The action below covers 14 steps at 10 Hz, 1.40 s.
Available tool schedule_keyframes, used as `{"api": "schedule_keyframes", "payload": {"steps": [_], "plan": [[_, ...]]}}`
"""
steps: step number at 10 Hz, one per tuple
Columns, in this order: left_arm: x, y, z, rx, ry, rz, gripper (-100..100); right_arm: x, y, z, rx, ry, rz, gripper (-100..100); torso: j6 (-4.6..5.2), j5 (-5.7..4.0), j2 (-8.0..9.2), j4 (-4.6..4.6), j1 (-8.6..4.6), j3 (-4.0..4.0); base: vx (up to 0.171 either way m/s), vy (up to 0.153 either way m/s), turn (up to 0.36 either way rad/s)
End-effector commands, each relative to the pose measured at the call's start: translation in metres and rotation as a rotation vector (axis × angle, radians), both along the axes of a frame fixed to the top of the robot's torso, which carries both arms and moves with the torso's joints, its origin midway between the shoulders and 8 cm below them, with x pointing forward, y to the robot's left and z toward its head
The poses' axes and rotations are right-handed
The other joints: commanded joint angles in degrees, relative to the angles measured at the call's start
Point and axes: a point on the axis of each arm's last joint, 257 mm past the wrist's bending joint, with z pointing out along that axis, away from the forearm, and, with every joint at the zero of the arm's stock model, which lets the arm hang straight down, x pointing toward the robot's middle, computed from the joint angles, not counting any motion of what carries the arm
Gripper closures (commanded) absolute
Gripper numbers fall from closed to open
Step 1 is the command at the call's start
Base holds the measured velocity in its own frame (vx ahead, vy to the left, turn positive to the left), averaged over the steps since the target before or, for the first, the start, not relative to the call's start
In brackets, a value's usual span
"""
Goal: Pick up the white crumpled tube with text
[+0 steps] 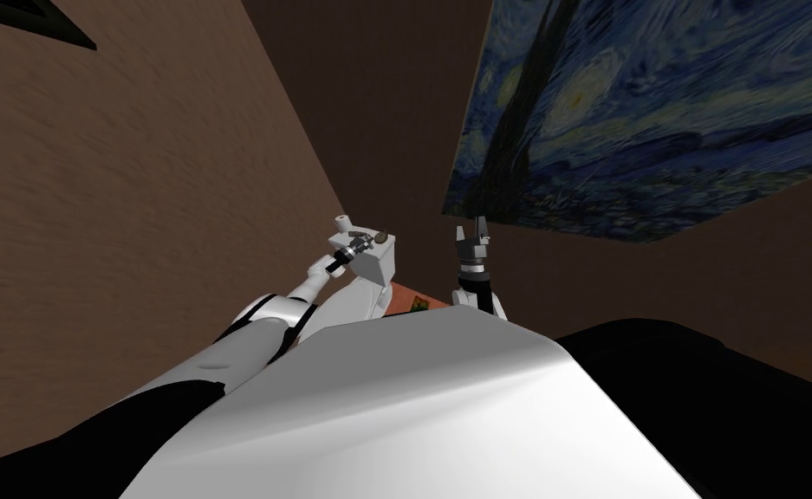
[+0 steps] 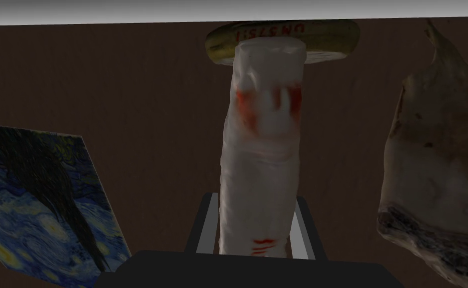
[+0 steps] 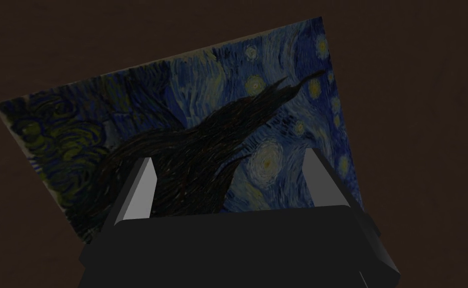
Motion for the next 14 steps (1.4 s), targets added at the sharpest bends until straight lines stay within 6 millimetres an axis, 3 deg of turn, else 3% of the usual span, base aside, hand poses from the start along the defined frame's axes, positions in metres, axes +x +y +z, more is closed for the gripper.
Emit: {"api": "schedule_keyframes", "payload": {"steps": [1,3,4,6,7,10,14], "plan": [[-0.004,0.005,0.000,-0.002,-0.002,-0.010,100,0.000,0.000,0.000,0.000,0.000,0.000,0,0.00,0.00,0.00,0.00,0.00,0.00,0.060,-0.081,0.061],[-0.018,0.028,-0.004,0.000,0.003,-0.026,100,0.000,0.000,0.000,0.000,0.000,0.000,0,-0.01,0.02,0.08,0.00,0.07,0.04,0.052,-0.100,0.124],[-0.021,0.025,-0.002,-0.004,-0.004,-0.042,100,0.000,0.000,0.000,0.000,0.000,0.000,0,-0.08,0.01,0.07,-0.02,0.01,0.02,0.067,-0.094,0.100],[-0.036,0.047,-0.006,0.000,0.002,-0.060,100,0.000,0.000,0.000,0.000,0.000,0.000,0,-0.05,0.04,-0.01,-0.07,0.11,-0.04,0.072,-0.101,0.126],[-0.039,0.044,-0.004,-0.004,-0.004,-0.075,100,0.000,0.000,0.000,0.000,0.000,0.000,0,-0.13,0.05,-0.03,-0.11,0.13,-0.07,0.066,-0.119,0.098],[-0.058,0.063,-0.006,-0.001,0.001,-0.106,100,0.000,0.000,0.000,0.000,0.000,0.000,0,-0.07,0.15,0.21,-0.18,0.40,0.00,0.015,-0.058,0.071],[-0.059,0.063,-0.006,-0.002,-0.001,-0.111,100,0.000,0.000,0.000,0.000,0.000,0.000,0,-0.12,0.26,0.26,-0.28,0.62,-0.02,0.000,-0.019,0.021]]}}
